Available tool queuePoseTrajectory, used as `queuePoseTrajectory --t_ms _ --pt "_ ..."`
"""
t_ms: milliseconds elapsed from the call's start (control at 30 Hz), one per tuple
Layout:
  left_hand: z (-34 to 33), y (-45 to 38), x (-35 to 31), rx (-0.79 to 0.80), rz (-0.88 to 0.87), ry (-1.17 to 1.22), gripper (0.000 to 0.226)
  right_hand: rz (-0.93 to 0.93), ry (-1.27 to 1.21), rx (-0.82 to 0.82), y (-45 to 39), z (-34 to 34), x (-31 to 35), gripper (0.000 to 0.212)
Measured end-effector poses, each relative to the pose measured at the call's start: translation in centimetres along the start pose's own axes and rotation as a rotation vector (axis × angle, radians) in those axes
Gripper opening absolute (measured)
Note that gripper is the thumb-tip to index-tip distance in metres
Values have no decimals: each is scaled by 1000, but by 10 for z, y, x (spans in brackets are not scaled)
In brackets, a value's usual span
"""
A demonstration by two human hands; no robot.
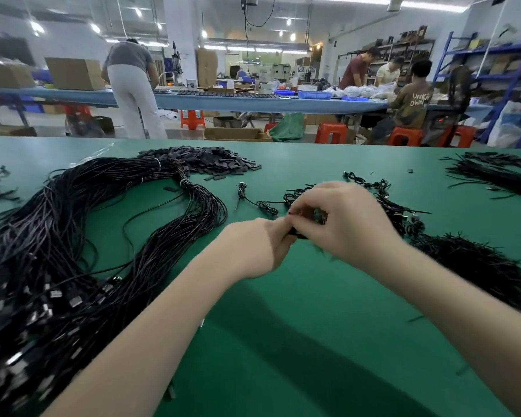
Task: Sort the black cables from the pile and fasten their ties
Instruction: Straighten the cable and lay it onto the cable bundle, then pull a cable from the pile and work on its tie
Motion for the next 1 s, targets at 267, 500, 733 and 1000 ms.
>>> queuePoseTrajectory --t_ms 267,500,733,1000 --pt "29 10 -10 277 -224 941 13 -563 -1114 878 -36 18 -61 26" --pt "20 -6 10 -185 175 1464 19 -763 -1453 17 -27 -38 -12 16" --pt "4 -12 11 -313 282 1367 20 -730 -1253 -284 -17 -63 5 17" --pt "-4 -16 15 -353 309 1263 9 -802 -1356 -231 -11 -68 2 11"
Point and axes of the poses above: each hand's wrist, its own y-axis away from the middle knuckle, its own z-axis out of the back of the hand, x = y × z, the point moved 1 cm from there along -y, towards the middle knuckle, and after that the axes turned 2 degrees about y, right-handed, at the moved point
